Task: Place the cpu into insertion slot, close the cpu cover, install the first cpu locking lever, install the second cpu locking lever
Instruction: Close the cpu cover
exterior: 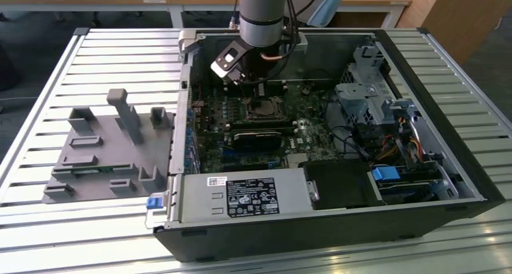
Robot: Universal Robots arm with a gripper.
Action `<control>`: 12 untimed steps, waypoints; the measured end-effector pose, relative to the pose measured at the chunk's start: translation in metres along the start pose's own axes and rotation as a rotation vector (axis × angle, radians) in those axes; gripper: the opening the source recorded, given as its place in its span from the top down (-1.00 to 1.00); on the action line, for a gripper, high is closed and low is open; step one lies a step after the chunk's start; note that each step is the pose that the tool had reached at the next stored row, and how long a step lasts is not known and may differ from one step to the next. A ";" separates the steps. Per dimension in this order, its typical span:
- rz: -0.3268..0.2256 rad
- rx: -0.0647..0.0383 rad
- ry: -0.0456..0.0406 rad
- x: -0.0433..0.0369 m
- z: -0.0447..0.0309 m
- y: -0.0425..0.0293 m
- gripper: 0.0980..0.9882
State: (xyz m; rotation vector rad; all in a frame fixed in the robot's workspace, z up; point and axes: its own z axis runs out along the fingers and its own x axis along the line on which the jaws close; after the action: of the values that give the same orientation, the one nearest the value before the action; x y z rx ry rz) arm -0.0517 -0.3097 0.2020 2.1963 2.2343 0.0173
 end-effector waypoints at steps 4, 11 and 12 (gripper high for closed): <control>0.000 0.000 -0.0002 0.0000 -0.0058 0.0001 0.98; 0.000 0.000 -0.0002 -0.0004 -0.0056 0.0065 0.98; 0.000 0.000 -0.0002 -0.0008 -0.0056 0.0075 0.98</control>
State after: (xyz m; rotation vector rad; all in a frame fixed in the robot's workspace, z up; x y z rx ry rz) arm -0.0443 -0.3104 0.2077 2.1962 2.2344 0.0168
